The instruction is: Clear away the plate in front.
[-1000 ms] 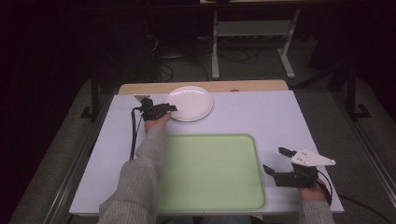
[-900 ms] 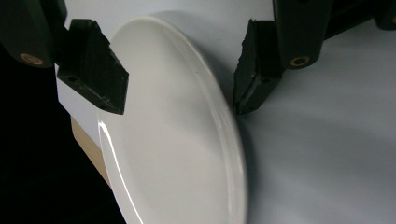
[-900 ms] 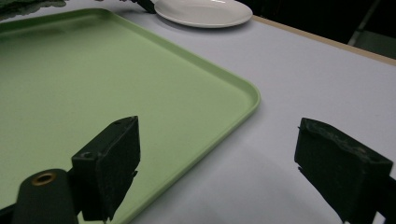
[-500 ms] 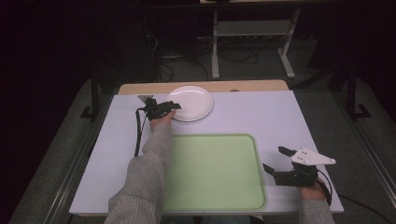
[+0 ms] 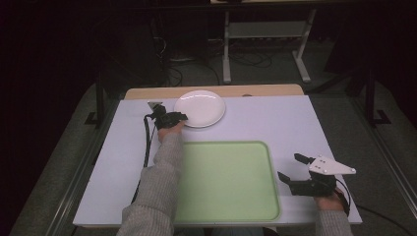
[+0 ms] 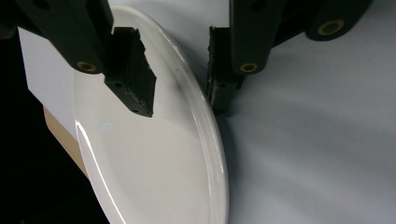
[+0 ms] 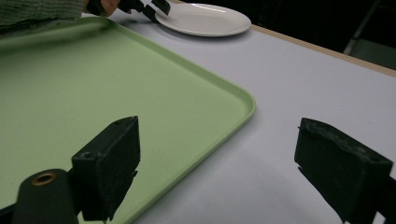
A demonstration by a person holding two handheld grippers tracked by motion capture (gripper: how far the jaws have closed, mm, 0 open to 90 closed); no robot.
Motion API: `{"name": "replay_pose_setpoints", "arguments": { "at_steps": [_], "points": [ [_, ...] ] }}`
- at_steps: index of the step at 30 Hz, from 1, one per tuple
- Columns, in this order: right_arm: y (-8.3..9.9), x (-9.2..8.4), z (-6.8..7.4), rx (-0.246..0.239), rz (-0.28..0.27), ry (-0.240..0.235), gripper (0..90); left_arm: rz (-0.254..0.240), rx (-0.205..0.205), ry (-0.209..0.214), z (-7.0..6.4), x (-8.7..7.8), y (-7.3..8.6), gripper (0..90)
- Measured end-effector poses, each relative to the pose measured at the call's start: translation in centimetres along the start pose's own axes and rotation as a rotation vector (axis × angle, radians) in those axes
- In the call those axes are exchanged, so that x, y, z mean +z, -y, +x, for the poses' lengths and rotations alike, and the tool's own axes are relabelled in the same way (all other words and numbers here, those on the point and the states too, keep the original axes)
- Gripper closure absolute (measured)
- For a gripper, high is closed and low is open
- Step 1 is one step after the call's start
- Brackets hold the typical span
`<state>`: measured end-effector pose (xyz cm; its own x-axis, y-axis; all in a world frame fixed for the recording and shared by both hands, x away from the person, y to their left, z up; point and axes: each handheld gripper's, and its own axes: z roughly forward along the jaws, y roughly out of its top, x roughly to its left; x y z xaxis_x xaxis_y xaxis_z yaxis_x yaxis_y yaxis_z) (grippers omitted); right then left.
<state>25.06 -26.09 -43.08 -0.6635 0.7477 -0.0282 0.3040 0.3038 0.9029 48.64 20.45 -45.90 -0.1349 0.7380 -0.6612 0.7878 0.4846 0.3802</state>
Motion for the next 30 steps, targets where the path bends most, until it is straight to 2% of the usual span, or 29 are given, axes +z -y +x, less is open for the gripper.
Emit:
{"name": "replay_pose_setpoints", "arguments": {
  "at_steps": [5, 8, 11, 17, 26, 28, 30],
  "points": [
    [0.0, 0.0, 0.0, -0.004, -0.003, -0.007, 13.3, -0.010, 0.037, -0.033, -0.1, 0.0, 0.2, 71.3],
    [0.0, -0.1, -0.1, 0.002, -0.008, -0.006, 13.3, -0.006, 0.010, -0.028, 0.1, 0.0, 0.1, 72.6],
    [0.0, -0.2, -0.1, -0.001, -0.012, -0.007, 13.3, -0.004, 0.026, -0.030, 0.0, 0.0, 0.1, 72.9],
    [0.0, -0.2, -0.1, 0.006, -0.006, -0.006, 13.3, 0.003, -0.001, -0.019, 0.3, 0.0, -0.1, 74.3],
    [0.0, -0.2, -0.1, 0.004, -0.002, -0.011, 13.3, -0.011, -0.088, 0.071, 1.4, 0.1, -0.5, 80.0],
    [0.0, -0.2, -0.1, 0.002, -0.002, -0.013, 13.3, -0.025, -0.090, 0.073, 1.3, 0.0, -0.5, 80.3],
    [0.0, -0.2, -0.2, 0.009, -0.007, -0.015, 13.3, -0.051, -0.122, 0.104, 1.5, -0.1, -0.3, 82.3]
  ]
}}
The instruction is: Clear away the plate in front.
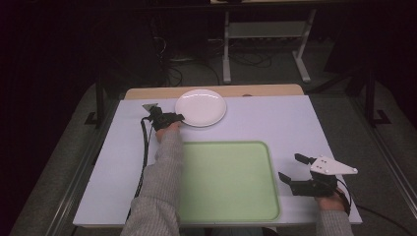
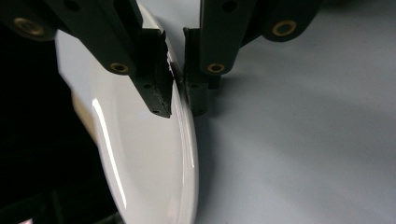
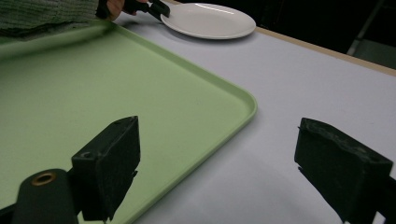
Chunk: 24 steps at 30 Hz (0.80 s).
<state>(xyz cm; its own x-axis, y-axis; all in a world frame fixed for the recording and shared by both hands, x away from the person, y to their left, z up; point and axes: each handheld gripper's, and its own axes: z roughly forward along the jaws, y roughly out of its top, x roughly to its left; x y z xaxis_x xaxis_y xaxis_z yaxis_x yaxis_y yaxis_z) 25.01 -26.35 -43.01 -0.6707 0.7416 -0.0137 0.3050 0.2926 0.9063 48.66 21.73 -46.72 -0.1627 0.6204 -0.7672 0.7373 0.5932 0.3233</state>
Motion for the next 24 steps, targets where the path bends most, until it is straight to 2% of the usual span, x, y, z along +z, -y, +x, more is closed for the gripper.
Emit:
{"name": "replay_pose_setpoints", "arguments": {
  "at_steps": [6, 8, 11, 13, 17, 24],
  "points": [
    [0.05, -0.08, -0.11, 0.007, -0.008, 0.001, 13.3, -0.008, -0.036, 0.051, 0.21, -0.14, -0.18, 85.7],
    [0.05, -0.08, -0.12, 0.009, -0.008, -0.001, 13.3, -0.015, -0.065, 0.079, 0.41, -0.14, -0.21, 86.7],
    [0.06, -0.14, -0.09, 0.014, -0.011, -0.009, 13.3, -0.017, -0.085, 0.081, 0.42, -0.16, -0.20, 87.2],
    [0.06, -0.19, -0.05, 0.013, -0.018, -0.012, 13.3, -0.020, -0.115, 0.096, 0.59, -0.17, -0.12, 87.3],
    [0.12, -0.18, -0.04, 0.016, -0.014, -0.014, 13.3, -0.020, -0.145, 0.117, 0.82, -0.16, -0.18, 87.2],
    [0.21, -0.20, -0.12, 0.027, -0.018, -0.010, 13.3, -0.020, -0.137, 0.159, 0.97, -0.42, -0.47, 86.5]
  ]
}}
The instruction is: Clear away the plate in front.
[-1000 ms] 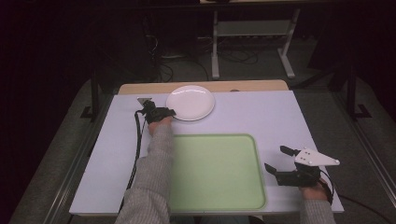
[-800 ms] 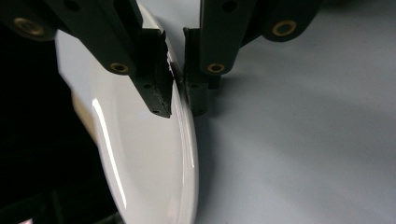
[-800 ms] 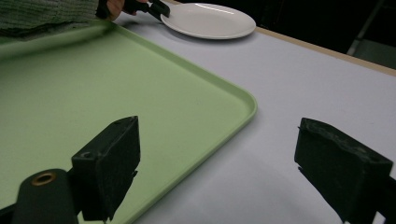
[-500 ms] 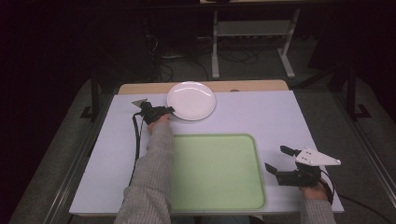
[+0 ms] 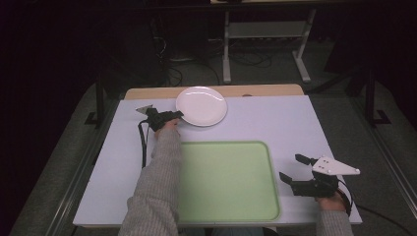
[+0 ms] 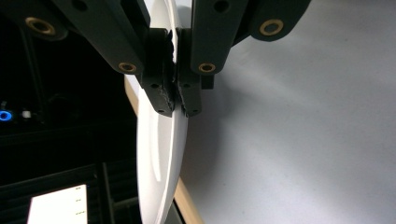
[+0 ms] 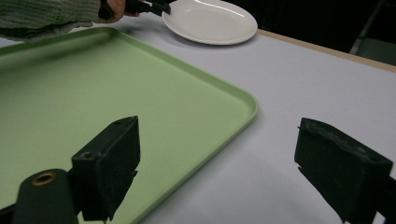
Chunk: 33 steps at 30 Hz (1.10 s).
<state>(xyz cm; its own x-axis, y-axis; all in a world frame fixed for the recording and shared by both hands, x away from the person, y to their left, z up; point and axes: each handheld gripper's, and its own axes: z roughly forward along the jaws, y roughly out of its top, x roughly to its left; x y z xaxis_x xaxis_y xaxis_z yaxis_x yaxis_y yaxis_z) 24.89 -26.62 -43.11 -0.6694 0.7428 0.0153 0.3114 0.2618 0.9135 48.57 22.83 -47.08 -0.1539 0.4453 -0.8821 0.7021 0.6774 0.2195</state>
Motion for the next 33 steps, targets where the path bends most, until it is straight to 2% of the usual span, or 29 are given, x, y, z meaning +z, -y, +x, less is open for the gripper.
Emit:
{"name": "replay_pose_setpoints", "arguments": {
  "at_steps": [2, 10, 14, 20, 27, 33],
  "points": [
    [0.0, 0.0, 0.0, 0.002, 0.002, 0.002, 13.3, 0.020, -0.027, 0.025, 0.3, 0.0, -0.2, 86.1],
    [0.0, 0.1, 0.0, 0.000, 0.007, 0.011, 13.3, 0.018, 0.007, 0.060, 0.3, -0.6, -0.7, 86.3],
    [0.1, -0.1, -0.1, 0.008, 0.001, 0.018, 13.3, 0.011, 0.022, 0.076, 0.2, -1.5, -1.3, 86.4],
    [0.1, 0.1, -0.1, 0.010, 0.010, 0.015, 13.3, 0.016, 0.022, 0.088, -0.2, -2.2, -1.3, 86.3],
    [0.1, 0.2, -0.2, 0.012, 0.022, 0.024, 13.3, 0.025, 0.031, 0.131, -0.4, -3.9, -1.5, 86.3],
    [0.1, 0.3, -0.3, 0.014, 0.026, 0.033, 13.3, 0.054, 0.103, 0.155, -1.0, -5.7, -1.6, 86.6]
  ]
}}
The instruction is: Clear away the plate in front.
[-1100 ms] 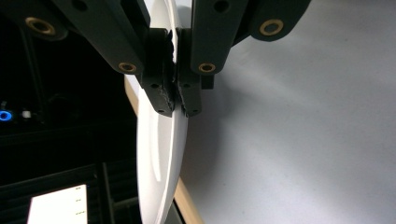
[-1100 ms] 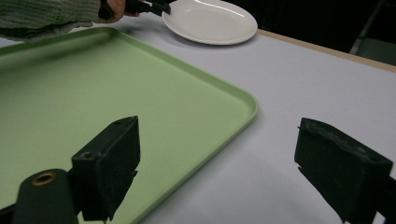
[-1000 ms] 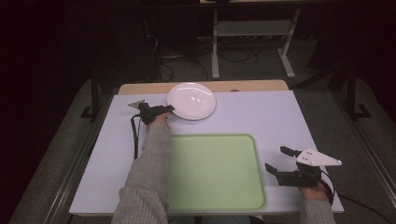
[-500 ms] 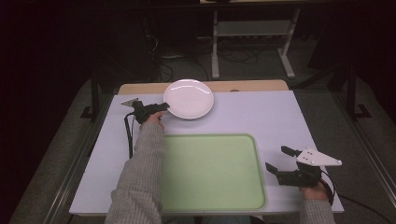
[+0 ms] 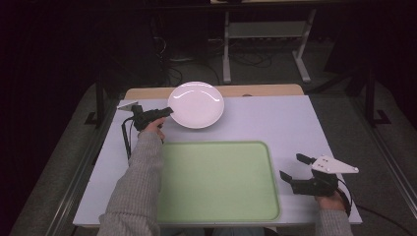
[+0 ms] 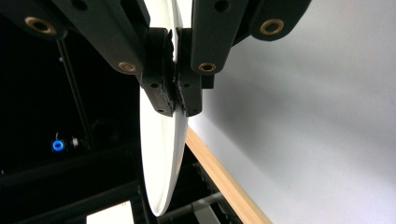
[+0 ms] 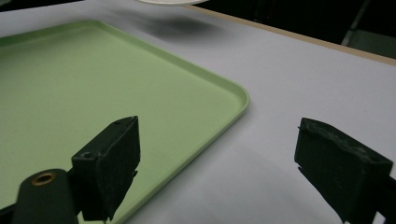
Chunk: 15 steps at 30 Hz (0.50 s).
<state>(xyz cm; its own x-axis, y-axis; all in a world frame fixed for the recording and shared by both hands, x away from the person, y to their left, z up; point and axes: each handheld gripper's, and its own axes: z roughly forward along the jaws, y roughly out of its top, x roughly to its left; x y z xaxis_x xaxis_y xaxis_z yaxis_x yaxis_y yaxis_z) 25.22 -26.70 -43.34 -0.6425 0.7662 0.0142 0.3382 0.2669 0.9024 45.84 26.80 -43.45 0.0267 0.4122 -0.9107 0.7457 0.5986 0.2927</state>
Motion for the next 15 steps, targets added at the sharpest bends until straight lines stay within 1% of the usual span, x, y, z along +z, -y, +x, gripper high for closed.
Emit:
{"name": "replay_pose_setpoints", "arguments": {
  "at_steps": [3, 6, 7, 8, 10, 11, 13, 15],
  "points": [
    [0.0, -0.1, 0.0, -0.002, 0.003, 0.004, 13.3, 0.013, 0.020, 0.008, -0.5, -0.8, 0.3, 86.4],
    [0.0, -0.1, 0.1, 0.000, 0.003, 0.006, 13.2, 0.027, 0.038, 0.019, -0.7, -1.4, 0.4, 86.3],
    [0.0, -0.1, 0.1, 0.000, 0.004, 0.008, 13.3, 0.024, 0.044, 0.025, -0.8, -1.6, 0.4, 86.3],
    [0.0, -0.1, 0.0, -0.001, 0.004, 0.008, 13.2, 0.030, 0.056, 0.029, -0.9, -1.8, 0.5, 86.3],
    [0.1, -0.1, 0.0, 0.006, 0.003, 0.013, 13.3, 0.035, 0.062, 0.039, -0.9, -2.3, 0.8, 86.4],
    [0.1, -0.1, -0.1, 0.008, 0.003, 0.016, 13.3, 0.043, 0.073, 0.044, -1.0, -2.6, 1.1, 86.5],
    [0.1, -0.1, -0.1, 0.013, 0.000, 0.019, 13.2, 0.049, 0.090, 0.034, -1.2, -2.9, 1.7, 86.6],
    [0.1, 0.0, -0.1, 0.015, 0.005, 0.019, 13.3, 0.051, 0.085, 0.034, -1.2, -3.1, 2.2, 86.4]
  ]
}}
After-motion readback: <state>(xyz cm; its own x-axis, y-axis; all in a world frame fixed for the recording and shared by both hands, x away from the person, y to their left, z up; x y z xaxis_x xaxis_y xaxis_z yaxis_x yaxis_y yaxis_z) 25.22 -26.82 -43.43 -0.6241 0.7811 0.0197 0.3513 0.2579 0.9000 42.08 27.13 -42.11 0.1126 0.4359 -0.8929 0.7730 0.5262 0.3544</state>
